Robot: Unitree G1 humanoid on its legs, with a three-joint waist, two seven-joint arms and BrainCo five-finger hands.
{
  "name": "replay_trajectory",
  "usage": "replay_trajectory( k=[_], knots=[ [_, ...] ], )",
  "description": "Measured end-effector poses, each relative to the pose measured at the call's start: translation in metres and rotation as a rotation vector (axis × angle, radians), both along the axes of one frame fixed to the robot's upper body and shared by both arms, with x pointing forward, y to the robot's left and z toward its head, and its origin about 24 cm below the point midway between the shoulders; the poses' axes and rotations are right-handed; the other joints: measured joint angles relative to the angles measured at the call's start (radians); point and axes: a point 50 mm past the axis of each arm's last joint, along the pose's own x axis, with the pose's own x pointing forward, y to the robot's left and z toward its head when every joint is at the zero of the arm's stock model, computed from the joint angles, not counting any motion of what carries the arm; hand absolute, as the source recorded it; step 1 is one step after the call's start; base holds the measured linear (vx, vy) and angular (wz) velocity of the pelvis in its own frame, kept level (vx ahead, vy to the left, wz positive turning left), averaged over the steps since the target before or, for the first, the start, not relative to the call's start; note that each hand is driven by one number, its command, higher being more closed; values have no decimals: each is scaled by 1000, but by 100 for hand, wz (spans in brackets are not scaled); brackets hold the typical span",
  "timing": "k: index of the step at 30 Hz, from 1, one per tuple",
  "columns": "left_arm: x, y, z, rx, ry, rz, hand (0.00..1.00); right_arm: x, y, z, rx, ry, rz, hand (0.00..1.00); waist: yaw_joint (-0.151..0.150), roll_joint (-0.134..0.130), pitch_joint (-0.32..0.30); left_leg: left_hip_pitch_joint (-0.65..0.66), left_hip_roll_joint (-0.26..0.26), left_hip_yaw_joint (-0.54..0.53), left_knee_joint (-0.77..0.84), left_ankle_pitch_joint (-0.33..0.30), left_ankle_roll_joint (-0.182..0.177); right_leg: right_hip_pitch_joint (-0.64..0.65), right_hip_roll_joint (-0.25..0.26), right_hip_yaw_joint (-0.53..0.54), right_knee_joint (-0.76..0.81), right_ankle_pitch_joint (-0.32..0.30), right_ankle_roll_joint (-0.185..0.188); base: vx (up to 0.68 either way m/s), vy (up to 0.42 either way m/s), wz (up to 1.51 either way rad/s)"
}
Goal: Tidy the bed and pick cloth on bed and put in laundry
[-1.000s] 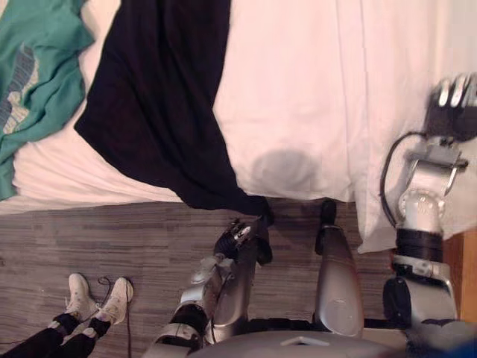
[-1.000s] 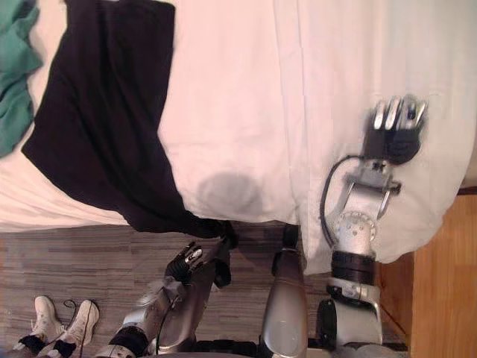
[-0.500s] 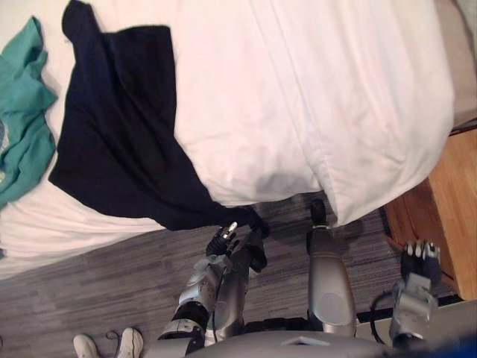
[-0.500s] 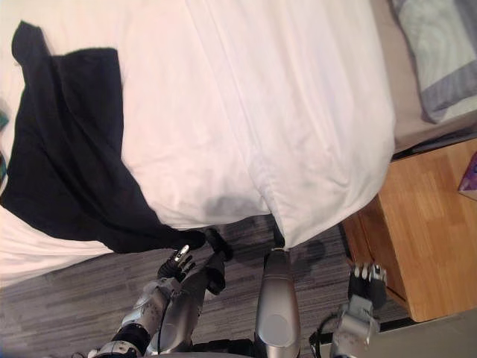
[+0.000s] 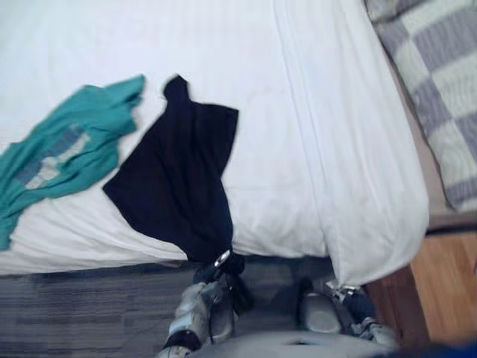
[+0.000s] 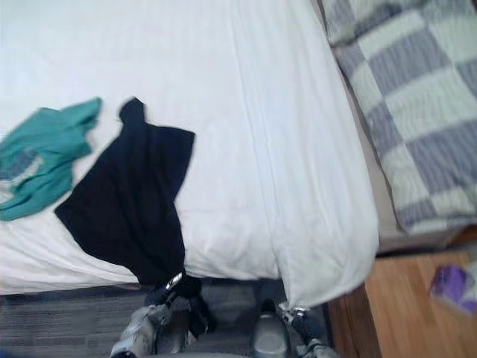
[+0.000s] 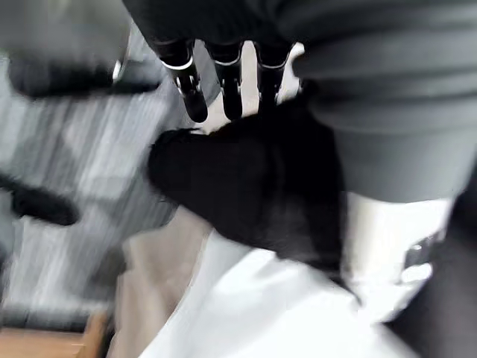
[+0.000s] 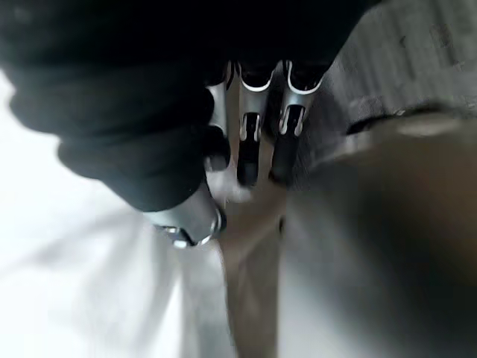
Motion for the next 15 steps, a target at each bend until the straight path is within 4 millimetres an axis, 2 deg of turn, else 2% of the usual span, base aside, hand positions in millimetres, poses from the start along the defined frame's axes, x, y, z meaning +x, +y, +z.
replay_trajectory(
  k=[3,6,9,10,11,15],
  knots=[
    [-18,7,-7,36,41,9,0,-21,-2,-11,7,106,-103,0,-6,5,-48,60,-10,-9,-52,2,-19,46,-5,-19,-8,4,7,65,-48,0],
    [-24,7,-10,38,60,9,0,-41,-6,-17,9,186,-215,0,-8,8,-52,139,-28,19,-96,-5,-30,92,-17,-41,-13,5,8,-8,6,-26],
    [-32,4,-14,36,85,-17,0,-60,-6,-21,6,257,-269,0,-19,21,-63,226,-86,34,-263,59,-27,91,-45,-107,21,10,11,-62,67,-18],
    [-35,7,-14,40,93,-5,0,-62,-5,-22,-3,266,-258,0,-17,25,-68,245,-95,39,-310,82,-30,89,-45,-149,23,14,0,-50,6,-16],
    [-40,11,-15,48,105,24,0,-61,-4,-22,-14,265,-236,0,-17,16,-78,242,-95,39,-330,95,-31,86,-38,-176,21,15,-6,-55,-61,-15],
    [-44,27,-12,134,127,41,0,-57,2,-23,-39,252,-174,0,-14,-15,-72,241,-80,-9,-359,111,-46,73,-3,-157,61,14,-10,-23,-89,18]
  ],
)
